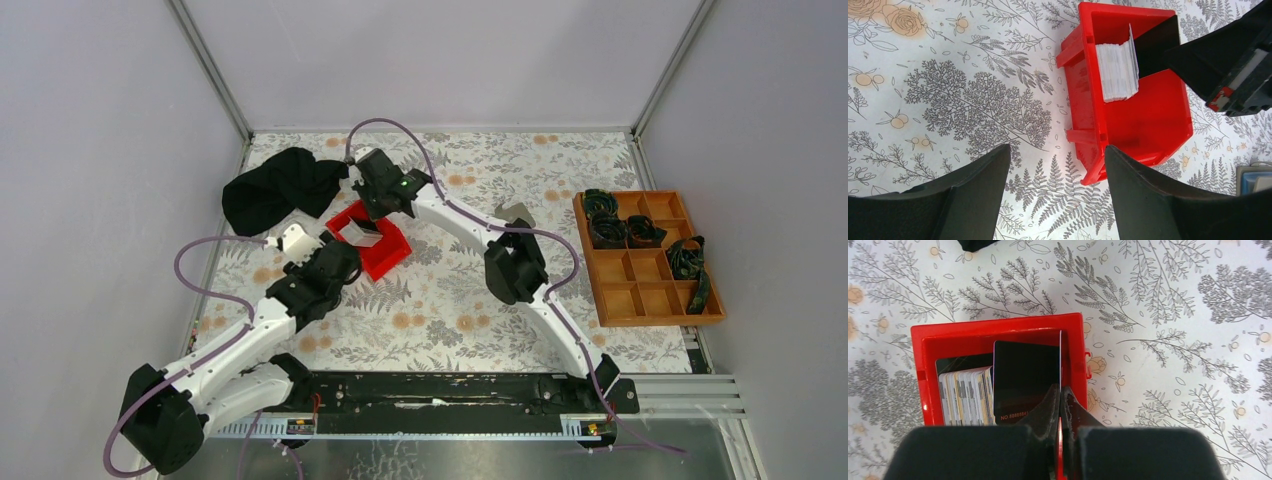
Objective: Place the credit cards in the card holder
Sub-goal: Pick up the credit card from the center of the board.
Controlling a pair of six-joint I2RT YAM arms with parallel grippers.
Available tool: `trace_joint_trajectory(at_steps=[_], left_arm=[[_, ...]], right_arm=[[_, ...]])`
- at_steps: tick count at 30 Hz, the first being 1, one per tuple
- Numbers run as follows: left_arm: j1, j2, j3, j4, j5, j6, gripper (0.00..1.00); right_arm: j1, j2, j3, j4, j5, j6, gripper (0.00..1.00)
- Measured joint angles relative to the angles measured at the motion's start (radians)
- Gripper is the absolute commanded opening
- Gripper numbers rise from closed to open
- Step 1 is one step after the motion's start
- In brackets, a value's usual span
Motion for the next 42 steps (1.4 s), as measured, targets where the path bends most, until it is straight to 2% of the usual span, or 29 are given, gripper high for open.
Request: trace_joint_trajectory(at_steps=[5,12,18,20,26,30,35,42], left_arm=[[0.002,0.006,0.052,-0.002,-0.005,0.011,0.78],[0.002,0.018,0.156,0.009,-0.006,0.036,0.79],[0.002,-0.048,0.151,0.100,0.007,0.114,0.79],[0.002,-0.109,0.117,0.182,0.039,0.164,0.79],[0.002,-0.243,-0.016,0.434,0.217,0.301,0.79],[0.002,-0.202,-0.029,0.565,0.345,0.369,0.79],[0.003,-0.121,-0.030,0.687,0.499,0.426,0.80],[0.060,-0.106,-0.044,0.842,0.748,0.433,0.80]], right_arm=[[0.024,-0.040,-0.050,0.008,0.083,-0.057,0.00],[0.032,-0.225,-0.164,0.007,0.137,-0.099,0.00],[0.032,-0.429,-0.237,0.016,0.140,-0.103,0.00],[0.031,-0.501,-0.285,0.013,0.134,-0.102,0.00],[0.001,-0.742,-0.517,-0.005,0.039,-0.059,0.00],[-0.058,-0.859,-0.636,-0.045,-0.053,-0.015,0.00],[-0.090,-0.923,-0.700,-0.098,-0.144,0.023,0.00],[-0.113,-1.047,-0.880,-0.137,-0.281,0.091,0.00]])
